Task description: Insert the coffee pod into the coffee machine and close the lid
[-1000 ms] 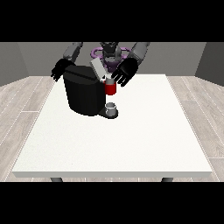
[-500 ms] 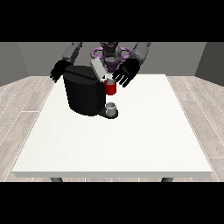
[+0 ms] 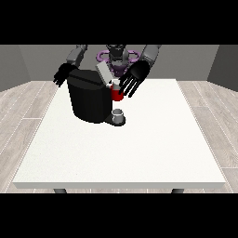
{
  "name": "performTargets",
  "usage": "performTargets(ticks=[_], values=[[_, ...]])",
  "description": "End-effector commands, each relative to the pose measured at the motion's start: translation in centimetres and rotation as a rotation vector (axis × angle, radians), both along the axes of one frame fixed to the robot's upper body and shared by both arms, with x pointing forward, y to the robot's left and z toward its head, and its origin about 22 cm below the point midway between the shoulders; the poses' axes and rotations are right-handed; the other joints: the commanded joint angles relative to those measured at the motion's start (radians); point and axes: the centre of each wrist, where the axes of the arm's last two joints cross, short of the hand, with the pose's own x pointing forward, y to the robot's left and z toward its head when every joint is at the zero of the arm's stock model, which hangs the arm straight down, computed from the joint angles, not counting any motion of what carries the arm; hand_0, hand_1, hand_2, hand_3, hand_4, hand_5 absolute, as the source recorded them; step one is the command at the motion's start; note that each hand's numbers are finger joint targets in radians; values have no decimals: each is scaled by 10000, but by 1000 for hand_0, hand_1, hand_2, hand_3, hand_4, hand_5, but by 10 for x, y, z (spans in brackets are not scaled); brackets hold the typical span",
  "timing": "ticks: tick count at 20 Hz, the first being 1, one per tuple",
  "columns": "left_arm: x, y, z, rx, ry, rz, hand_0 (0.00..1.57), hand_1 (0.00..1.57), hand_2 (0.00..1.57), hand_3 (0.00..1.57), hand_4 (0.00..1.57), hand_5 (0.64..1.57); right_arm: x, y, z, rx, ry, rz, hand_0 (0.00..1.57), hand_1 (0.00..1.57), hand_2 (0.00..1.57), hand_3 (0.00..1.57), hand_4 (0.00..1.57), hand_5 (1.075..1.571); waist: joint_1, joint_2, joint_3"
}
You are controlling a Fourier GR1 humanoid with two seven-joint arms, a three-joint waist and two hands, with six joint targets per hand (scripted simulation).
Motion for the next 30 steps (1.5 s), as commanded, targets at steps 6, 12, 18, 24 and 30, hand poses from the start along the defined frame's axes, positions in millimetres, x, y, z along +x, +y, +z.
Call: performTargets(ticks=[6,12,18,24,30], values=[[-1,-12,-24,245,600,-253,0,0,0,0,0,1571,-6,-19,-18,-56,724,-323,0,0,0,0,378,1571,317,-635,-18],[-2,-32,-37,194,915,-698,0,0,0,0,0,1571,-13,-15,-40,272,1087,-841,0,0,0,0,381,1571,925,-1253,-15],[-13,15,-77,-1031,1624,-6,0,0,0,0,0,1571,-37,-18,-45,303,1252,-428,0,0,0,0,434,1571,675,-1946,-26],[-25,-10,-147,-6730,2823,-345,0,0,0,0,261,1571,-50,-46,-62,324,1999,-1223,0,0,0,0,445,1571,1823,-3548,-43],[-61,-20,-222,-8216,3586,-90,0,0,0,0,0,1571,-61,-62,-61,-473,2296,-929,0,0,0,0,390,1571,2601,-4803,-30]])
